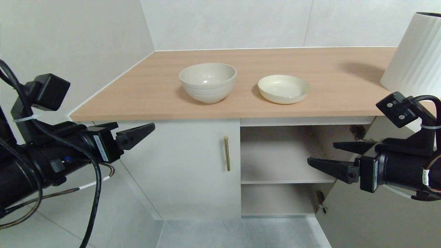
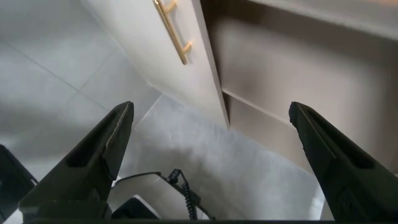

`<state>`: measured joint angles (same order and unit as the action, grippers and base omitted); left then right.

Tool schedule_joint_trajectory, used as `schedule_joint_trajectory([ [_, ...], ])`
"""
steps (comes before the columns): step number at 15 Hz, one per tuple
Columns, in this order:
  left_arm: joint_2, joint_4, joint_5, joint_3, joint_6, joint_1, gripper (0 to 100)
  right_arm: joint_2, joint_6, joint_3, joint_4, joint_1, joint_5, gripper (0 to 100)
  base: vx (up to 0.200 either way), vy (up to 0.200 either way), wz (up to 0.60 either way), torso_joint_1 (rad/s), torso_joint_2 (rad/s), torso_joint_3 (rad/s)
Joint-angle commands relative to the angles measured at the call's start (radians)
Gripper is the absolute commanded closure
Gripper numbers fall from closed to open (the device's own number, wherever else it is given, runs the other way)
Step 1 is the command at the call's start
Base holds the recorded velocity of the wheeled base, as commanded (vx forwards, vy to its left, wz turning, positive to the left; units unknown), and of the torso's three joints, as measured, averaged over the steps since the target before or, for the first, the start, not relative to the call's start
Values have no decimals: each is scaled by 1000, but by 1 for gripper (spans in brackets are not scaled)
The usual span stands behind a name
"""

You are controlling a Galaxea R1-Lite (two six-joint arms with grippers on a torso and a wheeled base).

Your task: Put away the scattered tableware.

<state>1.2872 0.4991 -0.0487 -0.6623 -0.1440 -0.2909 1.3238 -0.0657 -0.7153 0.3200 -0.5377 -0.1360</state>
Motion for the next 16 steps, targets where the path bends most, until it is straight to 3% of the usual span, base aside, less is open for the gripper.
schedule_joint_trajectory([
  [1, 4, 1, 0, 1, 0, 1, 0, 6, 0, 0, 1, -1, -1, 0, 0, 0, 0, 178, -481, -290],
  [9, 20, 1, 0, 1, 0, 1, 0, 12, 0, 0, 1, 2, -1, 0, 0, 0, 0, 193, -469, -275],
  [13, 23, 1, 0, 0, 0, 1, 0, 34, 4, -3, 44, 4, 7, 0, 0, 0, 0, 46, -103, -52],
  [15, 35, -37, 1, -56, 0, -1, 0, 61, 11, -76, 70, 4, 52, 0, 0, 0, 0, 0, 0, 0],
  [16, 60, -136, 3, -132, -2, -2, 0, 100, 4, -161, 10, 4, 121, 0, 0, 0, 0, 0, 0, 0],
])
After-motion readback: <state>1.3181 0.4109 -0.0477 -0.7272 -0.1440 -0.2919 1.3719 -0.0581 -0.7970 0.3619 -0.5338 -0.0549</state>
